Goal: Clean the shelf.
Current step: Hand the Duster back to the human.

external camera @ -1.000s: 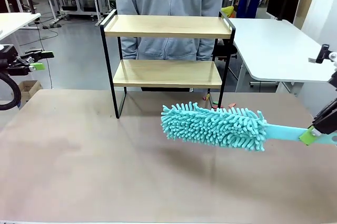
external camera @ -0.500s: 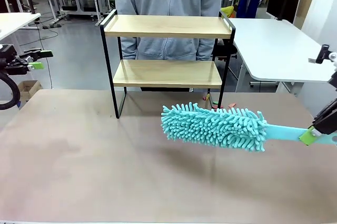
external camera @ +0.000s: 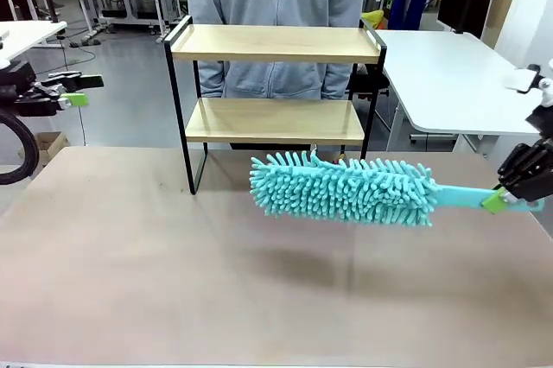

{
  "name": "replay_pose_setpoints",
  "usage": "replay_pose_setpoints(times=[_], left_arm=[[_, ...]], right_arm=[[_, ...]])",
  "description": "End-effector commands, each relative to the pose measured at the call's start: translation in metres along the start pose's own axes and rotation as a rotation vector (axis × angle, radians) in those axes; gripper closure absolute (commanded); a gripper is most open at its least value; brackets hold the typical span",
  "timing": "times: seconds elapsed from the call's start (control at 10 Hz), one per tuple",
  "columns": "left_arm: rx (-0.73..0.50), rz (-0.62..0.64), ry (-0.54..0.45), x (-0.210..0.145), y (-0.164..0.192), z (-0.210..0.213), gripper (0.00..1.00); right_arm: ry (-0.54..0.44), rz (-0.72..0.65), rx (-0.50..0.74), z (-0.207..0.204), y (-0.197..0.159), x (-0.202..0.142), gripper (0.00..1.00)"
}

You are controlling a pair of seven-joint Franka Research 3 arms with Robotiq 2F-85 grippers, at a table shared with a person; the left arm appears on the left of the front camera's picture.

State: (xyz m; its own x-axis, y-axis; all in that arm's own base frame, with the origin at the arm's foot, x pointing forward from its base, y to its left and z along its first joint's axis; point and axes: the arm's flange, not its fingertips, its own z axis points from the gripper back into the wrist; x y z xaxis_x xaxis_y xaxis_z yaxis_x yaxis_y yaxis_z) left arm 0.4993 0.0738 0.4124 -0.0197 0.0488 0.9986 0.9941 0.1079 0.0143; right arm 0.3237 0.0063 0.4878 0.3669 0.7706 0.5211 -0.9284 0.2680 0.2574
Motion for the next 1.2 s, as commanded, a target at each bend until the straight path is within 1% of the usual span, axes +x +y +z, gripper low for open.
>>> replay_pose_setpoints(times=[0.0, 0.1, 0.3, 0.4, 0.5, 0.6, 0.7, 0.8, 1.0, 1.1], left_arm=[[0.074, 0.043, -0.004, 0.006, -0.044, -0.024, 0.0], [0.098, 0.062, -0.01, 0.003, -0.06, -0.036, 0.0], [0.08, 0.098, 0.003, -0.001, -0.092, -0.063, 0.0], [0.104, 0.133, -0.015, -0.005, -0.104, -0.076, 0.0], [0.112, 0.167, -0.013, -0.009, -0.11, -0.084, 0.0], [0.108, 0.195, -0.001, -0.011, -0.116, -0.094, 0.0], [0.104, 0.236, 0.076, -0.015, -0.11, -0.098, 0.0], [0.079, 0.156, 0.004, -0.018, -0.112, -0.083, 0.0], [0.079, 0.156, 0.004, -0.018, -0.112, -0.083, 0.0], [0.087, 0.185, 0.031, -0.02, -0.113, -0.089, 0.0]], right_arm=[[-0.066, 0.13, 0.004, 0.008, -0.03, 0.014, 0.87], [-0.089, 0.162, 0.007, 0.01, -0.041, 0.018, 0.87], [-0.114, 0.238, 0.006, 0.019, -0.06, 0.027, 0.87], [-0.099, 0.272, -0.018, 0.023, -0.066, 0.03, 0.87], [-0.074, 0.292, -0.05, 0.022, -0.068, 0.031, 0.87], [-0.096, 0.298, -0.044, 0.021, -0.072, 0.033, 0.87], [-0.067, 0.251, -0.027, 0.019, -0.064, 0.031, 0.87], [-0.067, 0.251, -0.027, 0.019, -0.064, 0.031, 0.87], [-0.067, 0.251, -0.027, 0.019, -0.064, 0.031, 0.87], [-0.067, 0.251, -0.027, 0.019, -0.064, 0.031, 0.87]])
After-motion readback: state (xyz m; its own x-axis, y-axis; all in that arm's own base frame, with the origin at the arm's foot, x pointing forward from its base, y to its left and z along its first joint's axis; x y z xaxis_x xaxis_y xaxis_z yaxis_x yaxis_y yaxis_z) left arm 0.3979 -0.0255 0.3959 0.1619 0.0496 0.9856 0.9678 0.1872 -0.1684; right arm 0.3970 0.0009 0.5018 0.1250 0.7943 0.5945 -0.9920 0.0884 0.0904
